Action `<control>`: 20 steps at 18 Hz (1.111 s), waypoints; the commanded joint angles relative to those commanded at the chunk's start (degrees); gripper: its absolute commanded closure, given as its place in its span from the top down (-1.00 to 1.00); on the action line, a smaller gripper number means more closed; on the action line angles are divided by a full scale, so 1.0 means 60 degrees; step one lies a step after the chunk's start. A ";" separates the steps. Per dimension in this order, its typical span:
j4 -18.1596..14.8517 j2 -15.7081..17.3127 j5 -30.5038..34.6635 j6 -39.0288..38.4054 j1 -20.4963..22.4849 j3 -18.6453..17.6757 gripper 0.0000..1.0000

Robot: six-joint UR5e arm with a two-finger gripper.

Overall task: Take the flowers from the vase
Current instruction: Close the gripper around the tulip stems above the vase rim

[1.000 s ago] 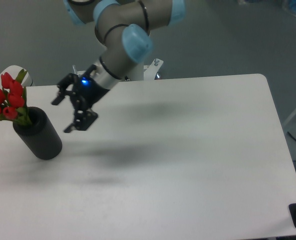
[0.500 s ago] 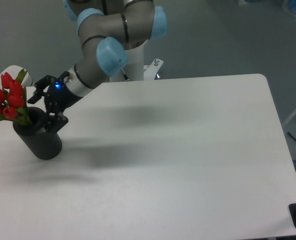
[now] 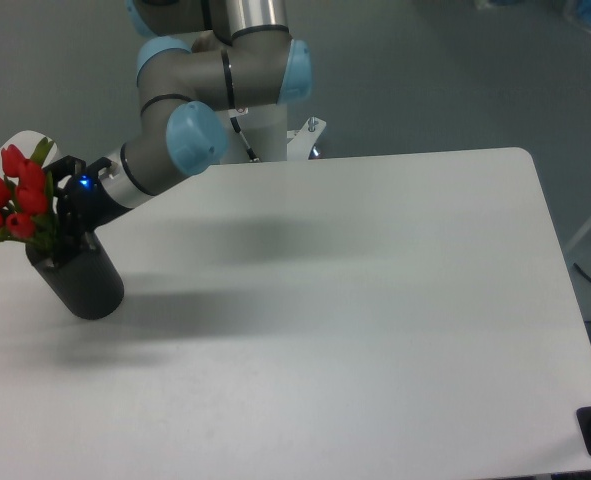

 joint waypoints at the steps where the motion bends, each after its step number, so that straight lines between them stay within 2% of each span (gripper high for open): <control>1: 0.0015 0.0015 -0.0044 -0.0015 0.0000 0.0000 -0.13; 3: 0.0058 0.0058 -0.0103 -0.0117 0.0058 0.0044 -0.56; 4: 0.0059 0.0073 -0.0103 -0.0117 0.0088 0.0044 -0.65; 8: 0.0059 0.0117 -0.0161 -0.0132 0.0483 -0.0015 -0.65; 15: 0.0059 0.0293 -0.1258 -0.1083 0.0630 0.0117 -0.64; 20: 0.0059 0.0615 -0.2240 -0.1567 0.1068 0.0117 -0.63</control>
